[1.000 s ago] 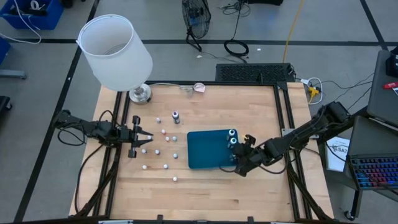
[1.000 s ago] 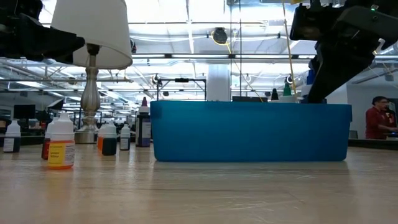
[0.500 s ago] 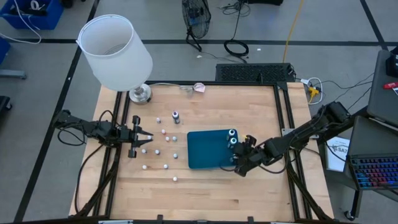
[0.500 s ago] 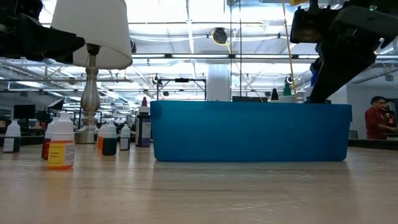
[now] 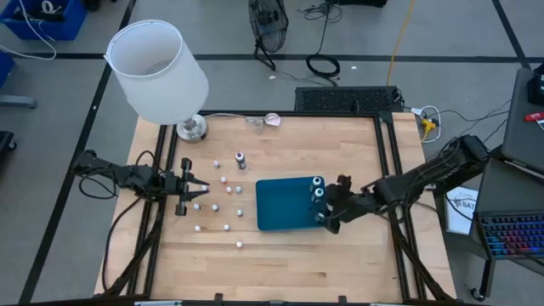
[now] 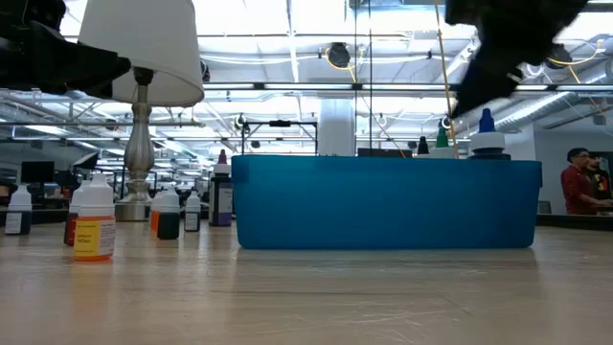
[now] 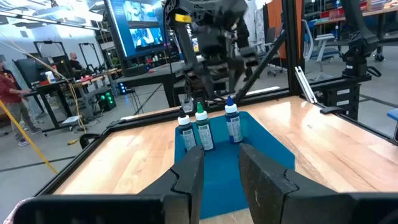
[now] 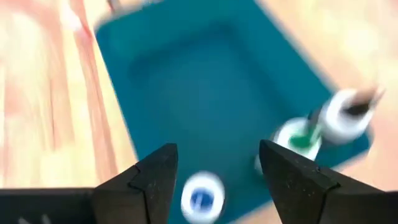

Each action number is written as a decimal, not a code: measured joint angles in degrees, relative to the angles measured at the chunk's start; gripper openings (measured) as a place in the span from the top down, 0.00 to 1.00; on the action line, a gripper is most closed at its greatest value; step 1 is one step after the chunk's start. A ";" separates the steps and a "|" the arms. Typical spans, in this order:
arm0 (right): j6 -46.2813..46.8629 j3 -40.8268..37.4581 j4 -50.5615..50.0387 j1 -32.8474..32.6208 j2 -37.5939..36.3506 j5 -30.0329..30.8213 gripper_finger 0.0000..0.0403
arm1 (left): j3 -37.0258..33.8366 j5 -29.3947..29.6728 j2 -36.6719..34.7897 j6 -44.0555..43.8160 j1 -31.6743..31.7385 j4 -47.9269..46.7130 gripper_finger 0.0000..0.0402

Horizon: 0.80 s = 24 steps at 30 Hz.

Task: Pick & Place food coloring
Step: Put the large purple food coloring bottle into the blue bin

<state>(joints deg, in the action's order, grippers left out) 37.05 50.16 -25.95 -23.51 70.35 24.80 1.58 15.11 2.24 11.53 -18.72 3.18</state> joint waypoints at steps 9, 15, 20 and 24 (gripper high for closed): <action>-33.33 2.29 40.36 12.34 -0.33 -10.71 0.47 | 0.00 -0.01 0.00 0.00 0.00 -0.04 0.74; -36.10 20.44 20.25 22.03 10.50 -17.36 0.46 | 0.00 0.01 -0.01 0.00 0.00 0.01 0.74; -37.37 41.45 3.43 27.68 24.67 -17.64 0.44 | 0.00 -0.01 0.00 0.01 0.00 -0.07 0.74; -38.14 53.81 -3.90 31.05 35.57 -21.47 0.45 | 0.00 -0.01 0.00 0.01 0.00 -0.02 0.74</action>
<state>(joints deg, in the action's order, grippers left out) -1.09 103.97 -29.85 7.54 105.92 3.32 1.58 15.09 2.24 11.54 -18.72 3.16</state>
